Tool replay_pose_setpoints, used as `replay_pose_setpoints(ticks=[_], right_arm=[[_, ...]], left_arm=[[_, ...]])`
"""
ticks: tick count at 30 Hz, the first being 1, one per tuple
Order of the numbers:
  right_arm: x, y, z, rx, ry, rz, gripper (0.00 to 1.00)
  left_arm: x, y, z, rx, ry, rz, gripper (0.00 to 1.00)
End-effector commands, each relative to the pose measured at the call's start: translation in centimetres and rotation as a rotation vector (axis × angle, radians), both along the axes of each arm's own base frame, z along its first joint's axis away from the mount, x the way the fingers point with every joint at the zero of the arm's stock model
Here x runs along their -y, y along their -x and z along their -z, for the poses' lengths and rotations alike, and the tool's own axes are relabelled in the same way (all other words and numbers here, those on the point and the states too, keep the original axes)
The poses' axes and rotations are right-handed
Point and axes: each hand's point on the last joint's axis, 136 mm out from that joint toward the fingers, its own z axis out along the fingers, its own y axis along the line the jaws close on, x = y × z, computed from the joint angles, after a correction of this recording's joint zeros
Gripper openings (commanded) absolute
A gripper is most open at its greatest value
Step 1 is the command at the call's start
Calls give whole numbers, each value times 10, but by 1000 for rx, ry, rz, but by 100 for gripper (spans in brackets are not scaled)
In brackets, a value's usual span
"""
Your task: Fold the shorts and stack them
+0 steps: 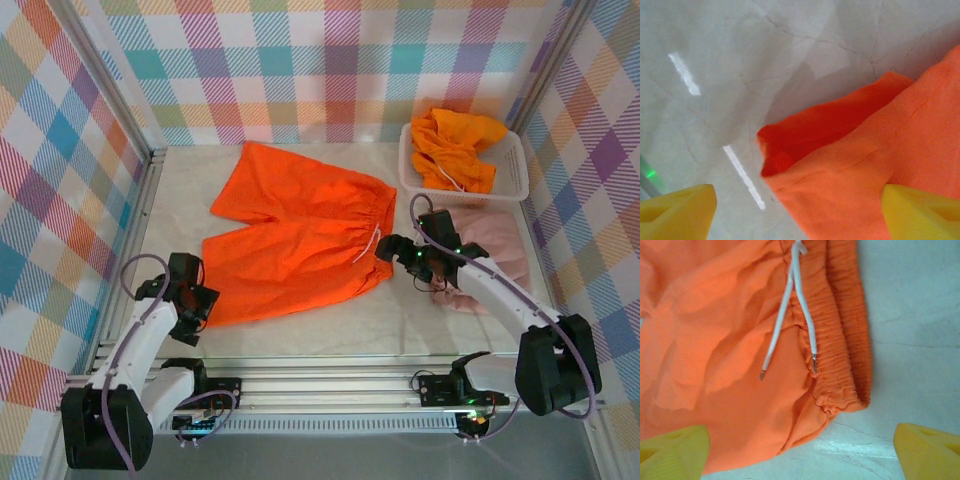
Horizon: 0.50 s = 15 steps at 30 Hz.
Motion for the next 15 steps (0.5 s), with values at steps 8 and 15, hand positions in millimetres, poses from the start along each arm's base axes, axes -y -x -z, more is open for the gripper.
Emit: replay_pose_setpoints(ticks=[8, 15], right_arm=[[-3, 3, 43, -157, -31, 69, 78], [-7, -1, 62, -209, -32, 74, 63]], left_arm=[[1, -12, 26, -38, -22, 35, 69], [2, -17, 33, -52, -30, 54, 57]])
